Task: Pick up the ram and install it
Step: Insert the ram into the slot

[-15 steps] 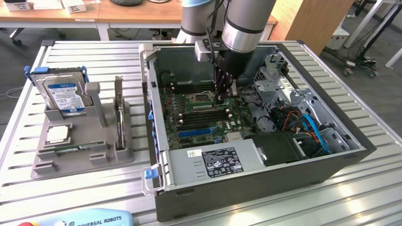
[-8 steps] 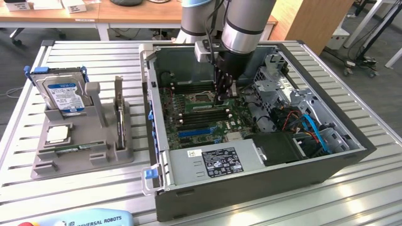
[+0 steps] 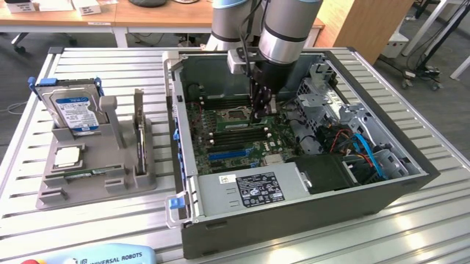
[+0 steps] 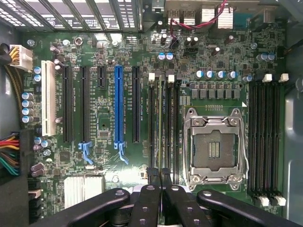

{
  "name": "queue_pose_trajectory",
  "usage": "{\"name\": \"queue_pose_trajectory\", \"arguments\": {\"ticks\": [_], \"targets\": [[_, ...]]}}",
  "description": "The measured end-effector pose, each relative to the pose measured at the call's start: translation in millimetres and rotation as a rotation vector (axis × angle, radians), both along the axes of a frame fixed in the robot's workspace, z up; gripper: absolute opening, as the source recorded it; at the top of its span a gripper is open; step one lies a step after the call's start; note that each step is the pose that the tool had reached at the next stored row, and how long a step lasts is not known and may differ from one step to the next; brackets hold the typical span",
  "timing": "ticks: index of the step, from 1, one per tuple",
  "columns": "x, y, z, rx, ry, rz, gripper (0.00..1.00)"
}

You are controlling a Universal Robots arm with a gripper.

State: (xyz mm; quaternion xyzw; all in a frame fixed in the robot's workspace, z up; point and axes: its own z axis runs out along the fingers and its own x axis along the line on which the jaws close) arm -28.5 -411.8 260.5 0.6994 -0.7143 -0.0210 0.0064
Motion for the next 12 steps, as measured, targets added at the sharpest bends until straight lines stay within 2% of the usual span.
{"name": "queue_pose_trajectory", "arguments": {"ticks": [12], "targets": [[0.0, 0.0, -6.1, 0.0, 0.0, 0.0, 0.11]]}}
